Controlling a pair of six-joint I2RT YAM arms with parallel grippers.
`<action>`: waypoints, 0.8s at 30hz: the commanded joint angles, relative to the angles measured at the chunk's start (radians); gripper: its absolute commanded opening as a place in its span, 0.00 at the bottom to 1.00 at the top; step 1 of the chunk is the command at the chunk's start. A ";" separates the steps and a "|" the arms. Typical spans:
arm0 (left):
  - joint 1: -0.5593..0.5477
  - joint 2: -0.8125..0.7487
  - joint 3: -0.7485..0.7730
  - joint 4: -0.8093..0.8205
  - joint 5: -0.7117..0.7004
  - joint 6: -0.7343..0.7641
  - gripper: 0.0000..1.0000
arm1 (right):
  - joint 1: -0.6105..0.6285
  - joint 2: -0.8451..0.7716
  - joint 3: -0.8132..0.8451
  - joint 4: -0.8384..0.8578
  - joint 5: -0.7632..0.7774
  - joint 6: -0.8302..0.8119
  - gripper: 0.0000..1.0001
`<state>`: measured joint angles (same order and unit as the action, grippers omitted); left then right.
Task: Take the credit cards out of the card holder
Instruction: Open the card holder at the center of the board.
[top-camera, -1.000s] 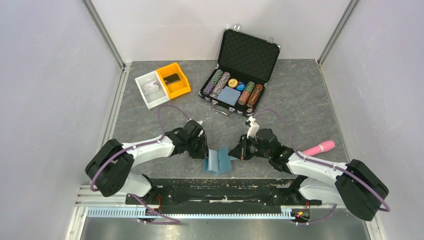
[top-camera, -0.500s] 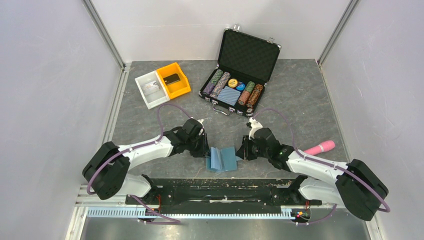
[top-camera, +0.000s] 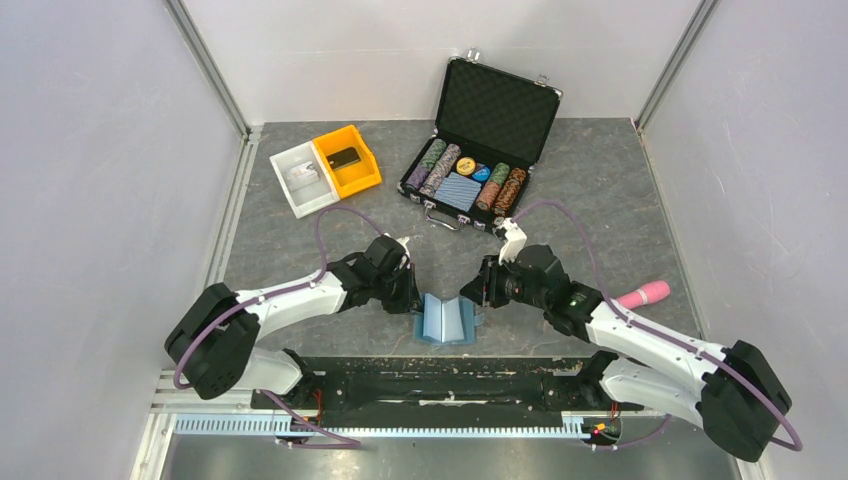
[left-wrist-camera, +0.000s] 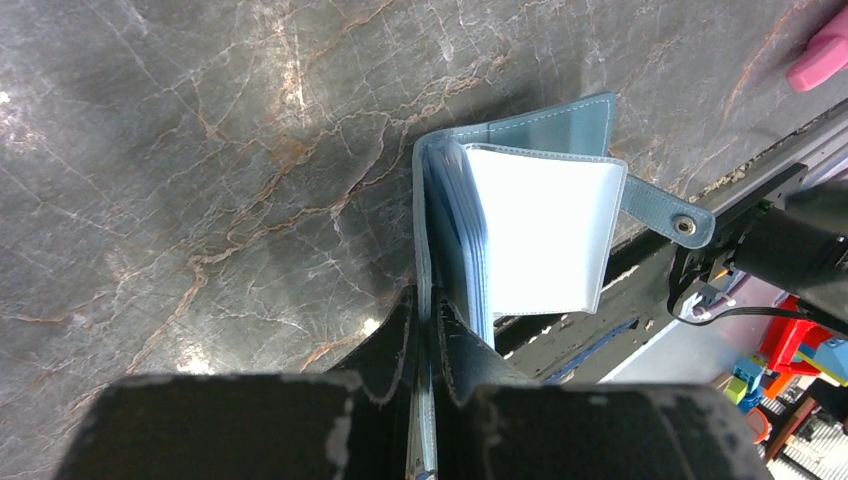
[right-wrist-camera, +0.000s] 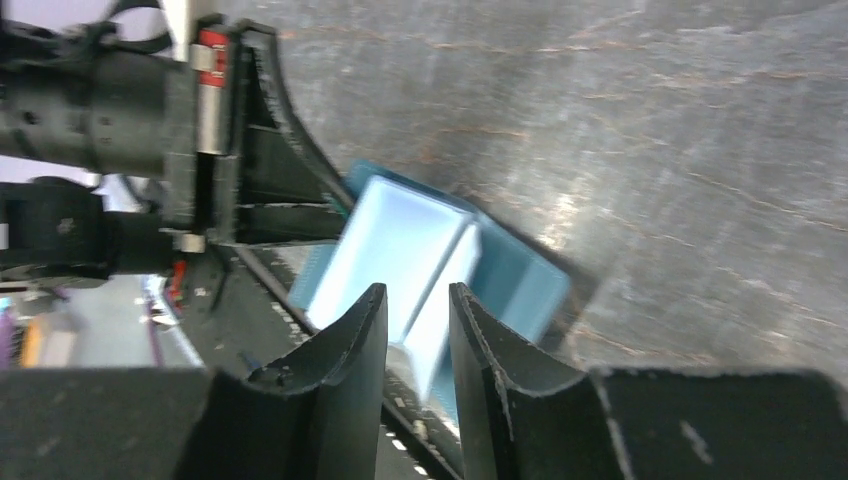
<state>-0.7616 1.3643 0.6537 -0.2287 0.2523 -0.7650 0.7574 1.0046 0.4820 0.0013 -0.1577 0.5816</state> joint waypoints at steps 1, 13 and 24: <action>-0.005 -0.025 0.025 0.037 0.025 -0.040 0.06 | 0.023 0.002 -0.025 0.170 -0.132 0.097 0.31; -0.005 -0.047 -0.024 0.118 0.026 -0.117 0.02 | 0.162 0.167 -0.019 0.232 -0.080 0.160 0.62; -0.005 -0.030 -0.024 0.079 -0.012 -0.093 0.02 | 0.174 0.222 -0.027 0.226 -0.034 0.133 0.47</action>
<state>-0.7616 1.3460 0.6304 -0.1585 0.2638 -0.8402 0.9276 1.2301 0.4557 0.1944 -0.2234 0.7315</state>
